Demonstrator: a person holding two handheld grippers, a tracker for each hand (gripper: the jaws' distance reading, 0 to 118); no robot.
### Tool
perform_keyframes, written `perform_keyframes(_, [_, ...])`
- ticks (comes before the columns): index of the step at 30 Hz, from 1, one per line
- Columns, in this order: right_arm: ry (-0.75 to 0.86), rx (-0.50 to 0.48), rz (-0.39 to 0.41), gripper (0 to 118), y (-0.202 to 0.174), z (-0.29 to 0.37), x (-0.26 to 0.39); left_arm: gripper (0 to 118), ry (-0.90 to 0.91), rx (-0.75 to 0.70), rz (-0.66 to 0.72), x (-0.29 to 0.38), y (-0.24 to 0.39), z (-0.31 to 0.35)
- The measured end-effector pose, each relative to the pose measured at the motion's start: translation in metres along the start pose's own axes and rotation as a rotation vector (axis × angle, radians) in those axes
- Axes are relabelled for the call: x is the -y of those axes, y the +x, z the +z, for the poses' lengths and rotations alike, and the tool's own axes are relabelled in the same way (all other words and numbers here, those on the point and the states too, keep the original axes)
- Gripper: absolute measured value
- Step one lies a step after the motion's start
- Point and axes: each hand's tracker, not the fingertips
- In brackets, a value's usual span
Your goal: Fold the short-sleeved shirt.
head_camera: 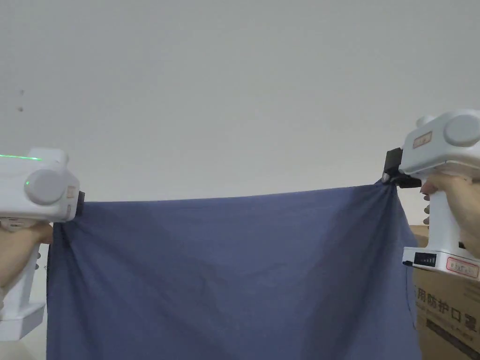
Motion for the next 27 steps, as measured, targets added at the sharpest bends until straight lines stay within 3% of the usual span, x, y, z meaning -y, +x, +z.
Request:
perform_keyframes(1, [0.01,0.018,0.023,5,-0.004,-0.002,0.003,6,0.057,0.0,0.053,0.001,-0.001,-0.001])
perform_keyframes(3, [0.004,0.038,0.103,5,-0.01,-0.009,0.013,6,0.063,-0.019,0.033,0.006,0.002,-0.007])
perform_keyframes(5, [-0.017,0.019,0.098,5,-0.009,-0.017,0.027,6,0.052,-0.037,-0.032,0.018,0.003,-0.02])
perform_keyframes(8, [-0.066,0.009,0.093,5,-0.005,-0.032,0.058,6,0.041,-0.041,-0.035,0.05,0.003,-0.031])
perform_keyframes(12, [-0.18,0.007,0.144,5,0.005,-0.051,0.107,6,0.034,-0.054,-0.013,0.105,0.001,-0.044])
perform_keyframes(14, [-0.229,-0.008,0.124,5,0.012,-0.057,0.13,6,-0.012,-0.056,-0.037,0.134,0.001,-0.049])
perform_keyframes(17, [-0.296,0.035,0.183,5,0.018,-0.061,0.164,6,-0.107,-0.021,-0.088,0.177,0.006,-0.05])
perform_keyframes(23, [-0.399,0.031,0.144,5,0.042,-0.031,0.221,6,-0.28,0.004,-0.088,0.248,0.005,-0.023])
perform_keyframes(27, [-0.439,0.038,0.109,5,0.063,0.014,0.247,6,-0.299,0.039,-0.058,0.274,-0.007,0.023])
